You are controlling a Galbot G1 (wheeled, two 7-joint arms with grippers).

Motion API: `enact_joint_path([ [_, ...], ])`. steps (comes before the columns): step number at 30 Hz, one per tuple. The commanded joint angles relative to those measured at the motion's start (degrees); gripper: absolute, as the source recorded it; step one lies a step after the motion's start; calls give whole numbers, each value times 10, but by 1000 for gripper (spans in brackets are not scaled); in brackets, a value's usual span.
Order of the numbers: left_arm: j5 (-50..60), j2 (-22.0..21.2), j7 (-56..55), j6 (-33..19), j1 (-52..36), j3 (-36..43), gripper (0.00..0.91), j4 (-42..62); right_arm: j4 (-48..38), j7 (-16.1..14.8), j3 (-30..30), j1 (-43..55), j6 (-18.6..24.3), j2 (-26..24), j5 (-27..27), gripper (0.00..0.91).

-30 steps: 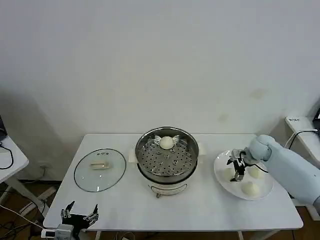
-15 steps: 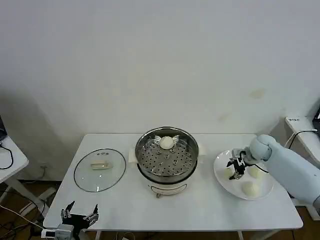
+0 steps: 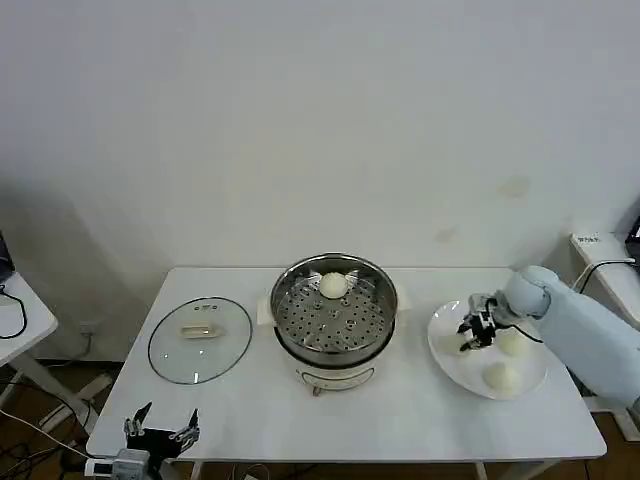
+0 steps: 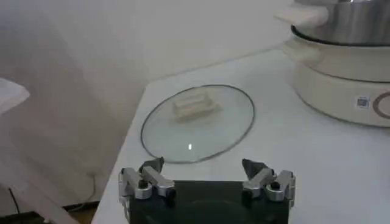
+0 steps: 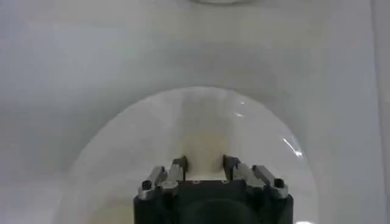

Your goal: Take steamed baozi put them in steamer then cover it.

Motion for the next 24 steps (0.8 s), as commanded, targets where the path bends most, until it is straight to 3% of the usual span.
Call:
enact_joint_path([
  [1, 0, 0, 0, 0, 0, 1, 907, -3, 54, -7, -12, 52, -11, -30, 41, 423],
  [7, -2, 0, 0, 0, -3, 0, 907, -8, 111, -11, -72, 133, -31, -51, 90, 423],
  [17, -7, 2, 1, 1, -5, 0, 907, -22, 168, -11, -182, 292, -79, -33, 228, 423],
  [24, -9, 8, 0, 0, -1, -7, 907, -27, 182, 0, -247, 377, -105, 34, 297, 423],
])
